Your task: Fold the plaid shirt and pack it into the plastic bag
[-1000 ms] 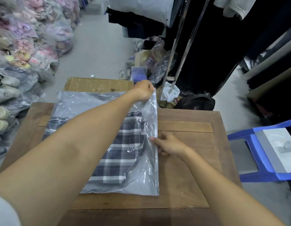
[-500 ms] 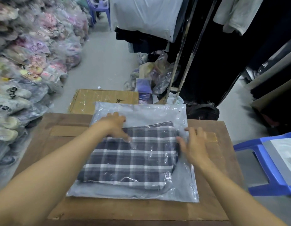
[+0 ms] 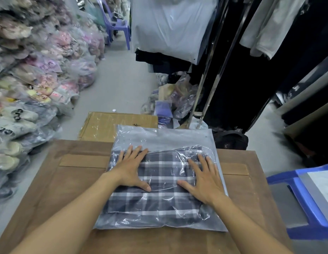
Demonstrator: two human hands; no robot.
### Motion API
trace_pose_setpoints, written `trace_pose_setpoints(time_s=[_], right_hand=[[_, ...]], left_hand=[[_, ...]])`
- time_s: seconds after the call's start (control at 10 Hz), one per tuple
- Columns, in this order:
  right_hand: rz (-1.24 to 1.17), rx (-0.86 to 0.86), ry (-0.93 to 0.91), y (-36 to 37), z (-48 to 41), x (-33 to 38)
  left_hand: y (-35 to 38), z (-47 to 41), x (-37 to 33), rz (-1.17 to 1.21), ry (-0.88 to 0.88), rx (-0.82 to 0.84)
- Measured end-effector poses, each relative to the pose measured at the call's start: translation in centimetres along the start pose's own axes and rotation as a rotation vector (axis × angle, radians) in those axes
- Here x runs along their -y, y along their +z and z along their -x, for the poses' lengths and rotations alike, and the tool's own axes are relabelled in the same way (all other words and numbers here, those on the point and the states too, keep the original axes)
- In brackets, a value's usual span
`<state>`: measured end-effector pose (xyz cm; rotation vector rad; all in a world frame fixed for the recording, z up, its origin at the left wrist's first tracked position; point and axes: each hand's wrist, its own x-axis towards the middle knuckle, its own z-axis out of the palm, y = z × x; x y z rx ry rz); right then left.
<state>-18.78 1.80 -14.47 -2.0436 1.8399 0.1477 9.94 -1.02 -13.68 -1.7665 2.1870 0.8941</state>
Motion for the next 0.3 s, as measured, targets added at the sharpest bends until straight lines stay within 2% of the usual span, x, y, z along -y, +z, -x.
trace_pose_setpoints(time_s=[0.2,0.3], right_hand=[[-0.003,0.03,0.01,-0.2,0.3,0.4],[-0.08,-0.011,-0.018,-1.5,0.3,0.7]], left_hand=[[0.0,0.0,0.3,-0.002,0.002,-0.003],[-0.9,0.6,-0.5,0.081,0.027,-0.057]])
